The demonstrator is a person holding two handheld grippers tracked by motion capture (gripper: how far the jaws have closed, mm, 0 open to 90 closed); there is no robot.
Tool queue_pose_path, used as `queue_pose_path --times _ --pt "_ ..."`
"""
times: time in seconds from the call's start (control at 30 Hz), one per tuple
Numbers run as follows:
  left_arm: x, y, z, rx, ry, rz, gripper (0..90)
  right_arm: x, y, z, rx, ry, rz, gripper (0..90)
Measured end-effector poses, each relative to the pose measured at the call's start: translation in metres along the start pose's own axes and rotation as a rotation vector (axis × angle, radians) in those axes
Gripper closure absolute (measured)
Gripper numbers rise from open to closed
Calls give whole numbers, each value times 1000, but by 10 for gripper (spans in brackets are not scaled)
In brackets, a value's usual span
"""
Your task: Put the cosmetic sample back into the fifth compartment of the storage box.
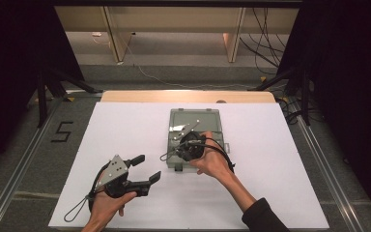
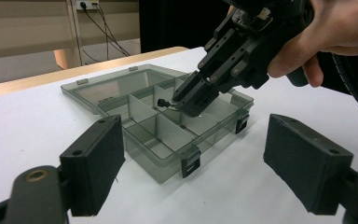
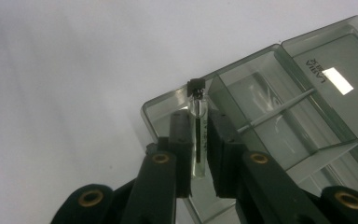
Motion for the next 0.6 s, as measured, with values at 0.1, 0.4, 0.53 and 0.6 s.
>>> queue_pose_path --times 0.1,0.4,0.53,0.6 --pt "0 0 0 -2 0 -5 194 0 3 1 3 19 -4 811" --pt "0 -1 0 -6 1 -3 194 -3 12 1 1 49 0 811" --pt "0 -1 0 -7 0 -3 194 -3 16 1 0 61 3 811" --pt "0 -1 0 -8 1 -3 194 -3 18 0 7 68 3 811"
Point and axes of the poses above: each handheld gripper's, and its own axes: y roughly forward along the jaws, x roughly out of its underside, z roughly to its right, the point moved 3 cm from there along y, roughly forward along the jaws, and after that the axes turned 8 degrees about z, right-handed, at the moved point
